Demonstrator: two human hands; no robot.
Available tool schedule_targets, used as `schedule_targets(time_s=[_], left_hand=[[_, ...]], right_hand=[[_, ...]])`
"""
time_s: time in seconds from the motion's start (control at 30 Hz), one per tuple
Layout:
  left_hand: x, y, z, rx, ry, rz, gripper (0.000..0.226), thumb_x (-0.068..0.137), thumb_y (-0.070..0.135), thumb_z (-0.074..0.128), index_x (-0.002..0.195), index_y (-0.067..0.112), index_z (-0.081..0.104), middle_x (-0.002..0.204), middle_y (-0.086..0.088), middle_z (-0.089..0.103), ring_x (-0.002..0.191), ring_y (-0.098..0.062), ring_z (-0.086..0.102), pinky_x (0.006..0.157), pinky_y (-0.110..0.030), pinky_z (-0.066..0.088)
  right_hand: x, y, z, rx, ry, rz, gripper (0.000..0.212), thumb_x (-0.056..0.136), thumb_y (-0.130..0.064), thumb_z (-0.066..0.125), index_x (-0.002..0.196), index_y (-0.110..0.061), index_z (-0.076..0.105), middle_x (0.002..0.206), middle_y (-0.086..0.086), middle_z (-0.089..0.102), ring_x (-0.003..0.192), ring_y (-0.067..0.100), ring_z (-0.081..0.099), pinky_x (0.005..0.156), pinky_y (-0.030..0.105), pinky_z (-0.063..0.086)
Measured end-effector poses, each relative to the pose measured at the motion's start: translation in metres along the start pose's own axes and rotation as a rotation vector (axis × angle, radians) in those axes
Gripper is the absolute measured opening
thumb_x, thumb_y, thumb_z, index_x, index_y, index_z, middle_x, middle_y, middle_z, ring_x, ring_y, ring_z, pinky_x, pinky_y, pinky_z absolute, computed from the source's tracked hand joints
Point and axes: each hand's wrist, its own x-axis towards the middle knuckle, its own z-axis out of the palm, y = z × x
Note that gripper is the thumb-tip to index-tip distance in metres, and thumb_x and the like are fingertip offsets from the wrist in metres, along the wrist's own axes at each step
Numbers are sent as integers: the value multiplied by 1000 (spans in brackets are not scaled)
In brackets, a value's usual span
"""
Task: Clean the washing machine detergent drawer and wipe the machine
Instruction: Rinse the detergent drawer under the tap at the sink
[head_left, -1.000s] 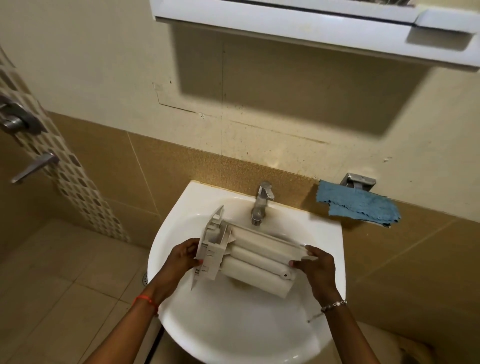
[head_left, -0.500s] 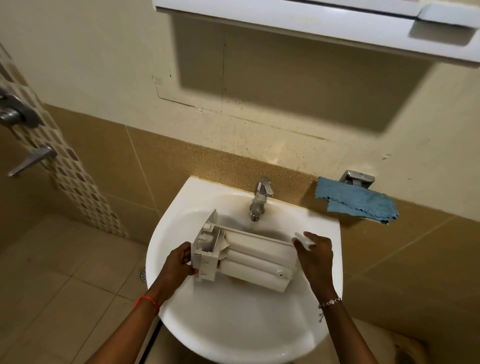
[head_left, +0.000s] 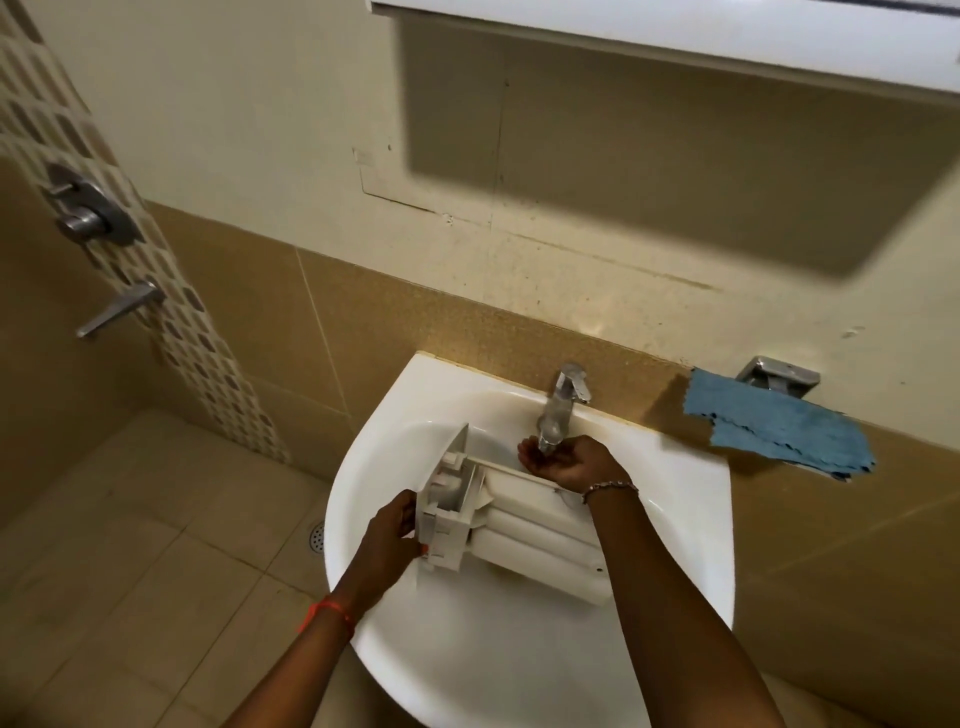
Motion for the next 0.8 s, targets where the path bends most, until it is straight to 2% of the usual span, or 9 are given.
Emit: schedule_targets(time_s=[0.1, 0.17, 0.27, 0.37, 0.43, 0.5, 0.6, 0.73, 0.8], left_hand=[[-1, 1, -1, 9, -14, -11, 50, 69, -26, 57, 98, 14, 55, 103, 2, 64, 93, -1, 64, 70, -9, 48], [-1, 3, -2, 26, -38, -41, 50, 71, -25, 57, 102, 14, 53, 105, 3, 63, 100, -9, 60, 70, -9, 47], [0, 15, -6, 97, -100, -94, 50, 75, -16, 60, 112, 15, 49, 110, 1, 60, 109, -16, 56, 75, -10, 46], [1, 43, -10, 32, -190, -208, 55, 70, 24, 68, 118, 27, 42, 115, 1, 60, 104, -14, 57, 79, -21, 44], [0, 60, -13, -54, -210, -285, 63, 54, 59, 60, 112, 42, 41, 110, 11, 58, 100, -10, 53, 87, -33, 40], [4, 64, -14, -58, -170, -349, 72, 55, 79, 46, 116, 41, 45, 111, 8, 57, 103, -16, 52, 93, -42, 35], [8, 62, -10, -4, -95, -376, 48, 91, 63, 25, 124, 32, 42, 116, -1, 51, 103, -19, 49, 96, -46, 34], [5, 69, -5, -3, -11, -329, 29, 96, 50, 30, 114, 32, 43, 108, -3, 54, 93, -18, 52, 91, -46, 41], [3, 77, -3, -46, 22, -285, 29, 96, 45, 37, 119, 30, 43, 104, -1, 55, 88, -15, 53, 71, -31, 46]], right_hand=[[10, 1, 5, -52, -38, 30, 28, 98, -10, 31, 84, 4, 51, 82, 18, 50, 74, 29, 48, 69, 43, 50], [13, 1, 6, -70, -61, 26, 25, 95, -9, 32, 78, -1, 49, 76, 14, 46, 69, 24, 44, 63, 36, 43], [8, 2, 7, -130, -94, 13, 13, 73, 3, 34, 74, -6, 43, 72, 9, 39, 64, 18, 36, 57, 26, 33], [9, -7, -5, -119, -108, -14, 25, 59, 14, 39, 75, -4, 45, 67, 8, 41, 62, 15, 31, 56, 23, 29], [6, -15, -17, -111, -104, -37, 21, 63, 11, 34, 69, -8, 42, 61, 8, 40, 60, 14, 29, 53, 24, 30], [-3, -22, -28, -95, -133, -44, 20, 62, 10, 33, 62, -9, 40, 52, 8, 39, 57, 14, 30, 44, 25, 34], [-27, -26, -30, -209, -189, -46, 18, 46, 10, 47, 53, -6, 45, 48, 7, 38, 40, 16, 39, 34, 23, 34], [-37, -20, -16, -521, -160, -108, 28, 91, 1, 32, 68, -5, 48, 51, 6, 50, 40, 15, 47, 37, 17, 37], [-43, -9, -2, -666, -168, -166, 30, 96, -4, 35, 74, 0, 54, 53, 10, 61, 44, 18, 59, 41, 20, 47]])
